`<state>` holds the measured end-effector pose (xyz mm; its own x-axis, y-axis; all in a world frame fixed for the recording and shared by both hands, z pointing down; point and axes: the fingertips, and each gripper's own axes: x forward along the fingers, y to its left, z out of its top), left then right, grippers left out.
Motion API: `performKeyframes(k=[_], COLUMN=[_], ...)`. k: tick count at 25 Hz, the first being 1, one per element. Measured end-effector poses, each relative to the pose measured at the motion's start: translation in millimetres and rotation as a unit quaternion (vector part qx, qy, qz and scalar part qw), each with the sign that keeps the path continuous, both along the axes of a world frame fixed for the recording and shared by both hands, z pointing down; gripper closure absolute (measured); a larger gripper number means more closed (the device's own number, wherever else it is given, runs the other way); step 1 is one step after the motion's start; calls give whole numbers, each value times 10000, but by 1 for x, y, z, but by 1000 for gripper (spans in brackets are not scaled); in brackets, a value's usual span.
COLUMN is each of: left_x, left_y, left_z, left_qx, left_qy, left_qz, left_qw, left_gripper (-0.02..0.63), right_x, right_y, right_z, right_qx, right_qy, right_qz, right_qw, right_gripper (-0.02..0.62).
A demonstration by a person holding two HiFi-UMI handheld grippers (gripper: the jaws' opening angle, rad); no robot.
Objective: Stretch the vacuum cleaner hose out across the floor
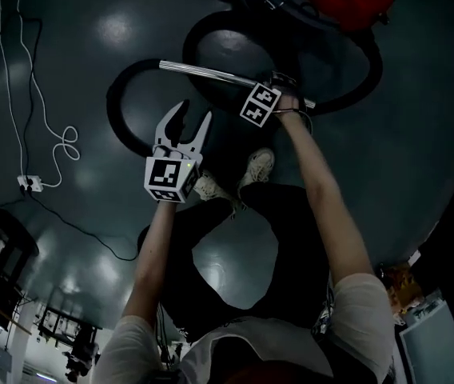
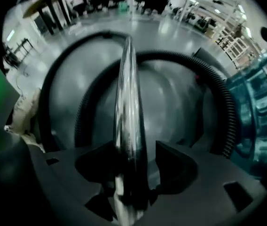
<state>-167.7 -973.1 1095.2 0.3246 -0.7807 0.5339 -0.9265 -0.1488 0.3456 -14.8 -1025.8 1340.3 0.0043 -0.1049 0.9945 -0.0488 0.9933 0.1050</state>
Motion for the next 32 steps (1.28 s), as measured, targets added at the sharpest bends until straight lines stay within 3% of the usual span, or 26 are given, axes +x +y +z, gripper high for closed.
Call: performKeyframes(k=[2,3,4,7,9,11,15,18,20,22,25,27,29,32], left_x=[-11,-17,-23,-37,-38,-31,-14,5,17,23,32,44,59,79], left_y=[14,21,27,36,33,33,41,18,7,2,2,11,19,35], left_z=[11,10,5,-43,-98,-159,-301,-399,-455,-502,-562,-604,-644,-683], left_qx=[-206,-300,-376,-427,-355,-333,-170,310,678,1084,1709,2207,2689,3166], left_qy=[-78,-75,-62,-180,-449,-694,-639,-721,-812,-1084,-1511,-1765,-1990,-2319], left_qz=[-43,-143,-272,-470,-326,-118,186,695,1019,1373,1919,2337,2775,3273], left_qw=[9997,9994,9989,9978,9978,9970,9976,9945,9892,9786,9545,9303,9006,8595], left_gripper=[391,391,391,391,391,391,391,391,355,320,304,304,304,304], right_x=[15,19,19,10,13,29,68,84,88,86,77,67,50,3], right_y=[3,5,9,16,16,20,41,8,-17,-35,-40,-25,-9,37], right_z=[20,17,7,-60,-124,-195,-357,-478,-556,-639,-760,-830,-895,-968], right_qx=[181,240,255,230,298,431,690,1370,1962,2639,3525,3902,4226,4664], right_qy=[1119,1400,1410,837,754,975,1301,1343,1345,1387,1535,1617,1640,825], right_qz=[-402,-565,-616,-413,-292,-225,-178,-471,-822,-1285,-1941,-2352,-2778,-3279], right_qw=[9927,9883,9878,9954,9963,9940,9889,9803,9678,9458,9025,8754,8470,8174], right_gripper=[326,451,454,457,460,460,460,460,460,460,460,460,460,460])
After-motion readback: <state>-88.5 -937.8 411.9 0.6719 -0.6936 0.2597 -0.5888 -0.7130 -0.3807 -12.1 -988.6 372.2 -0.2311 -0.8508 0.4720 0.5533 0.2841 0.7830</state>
